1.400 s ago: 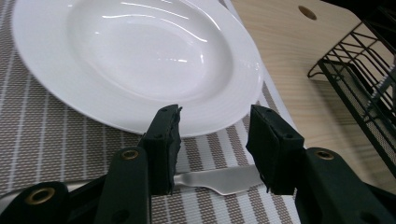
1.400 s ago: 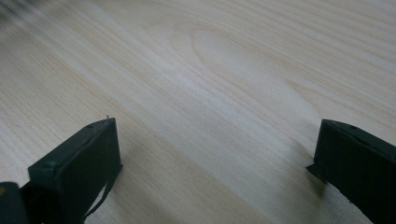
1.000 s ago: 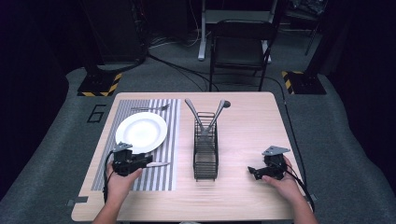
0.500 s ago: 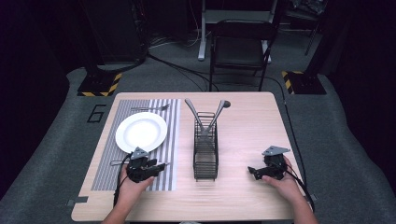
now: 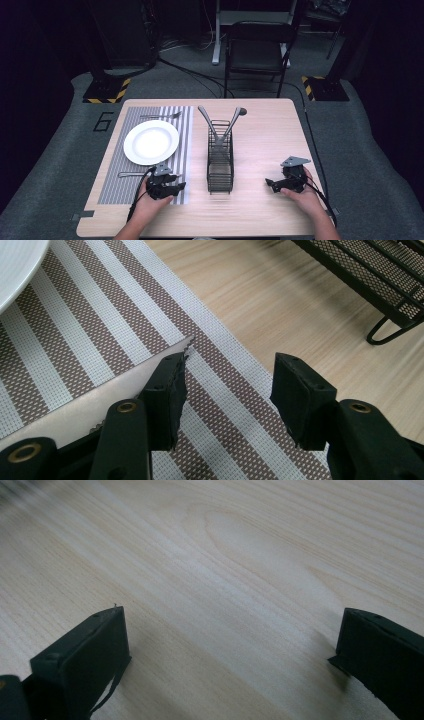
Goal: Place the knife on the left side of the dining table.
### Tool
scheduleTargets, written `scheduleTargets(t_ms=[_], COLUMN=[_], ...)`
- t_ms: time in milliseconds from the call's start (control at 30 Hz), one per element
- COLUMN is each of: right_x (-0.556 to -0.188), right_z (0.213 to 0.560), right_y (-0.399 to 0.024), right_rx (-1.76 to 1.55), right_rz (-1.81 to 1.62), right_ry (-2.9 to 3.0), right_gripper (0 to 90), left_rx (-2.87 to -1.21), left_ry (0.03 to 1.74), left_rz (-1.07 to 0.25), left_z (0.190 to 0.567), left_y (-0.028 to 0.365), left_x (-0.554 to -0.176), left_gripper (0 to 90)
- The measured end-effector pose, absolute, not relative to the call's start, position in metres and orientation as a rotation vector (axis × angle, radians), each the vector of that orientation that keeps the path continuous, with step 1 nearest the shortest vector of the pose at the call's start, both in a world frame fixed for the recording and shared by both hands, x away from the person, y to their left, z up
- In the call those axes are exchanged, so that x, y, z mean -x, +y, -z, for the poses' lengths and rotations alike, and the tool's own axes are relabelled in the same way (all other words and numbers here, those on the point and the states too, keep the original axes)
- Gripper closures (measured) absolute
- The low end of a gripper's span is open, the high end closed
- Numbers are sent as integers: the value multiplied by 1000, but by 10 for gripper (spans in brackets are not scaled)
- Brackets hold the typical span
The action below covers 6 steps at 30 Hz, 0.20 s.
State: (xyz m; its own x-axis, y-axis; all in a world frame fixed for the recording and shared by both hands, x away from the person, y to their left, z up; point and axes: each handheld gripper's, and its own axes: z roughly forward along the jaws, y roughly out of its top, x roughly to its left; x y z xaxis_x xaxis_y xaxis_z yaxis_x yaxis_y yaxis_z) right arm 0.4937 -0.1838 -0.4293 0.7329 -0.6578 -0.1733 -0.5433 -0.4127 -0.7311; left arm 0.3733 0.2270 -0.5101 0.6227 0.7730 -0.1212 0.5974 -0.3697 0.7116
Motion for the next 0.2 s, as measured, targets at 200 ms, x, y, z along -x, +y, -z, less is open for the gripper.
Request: scheduleTargets(t_ms=[200], right_x=[-494], right_z=[429], right_y=[-184], right_rx=[2112], right_rz=[178], right_ry=[905], right_gripper=[0], left_rx=[-2100], left_ry=[1076], left_rz=[-298], left_z=[512], left_y=[229], left_x=[-375], left_gripper=[454])
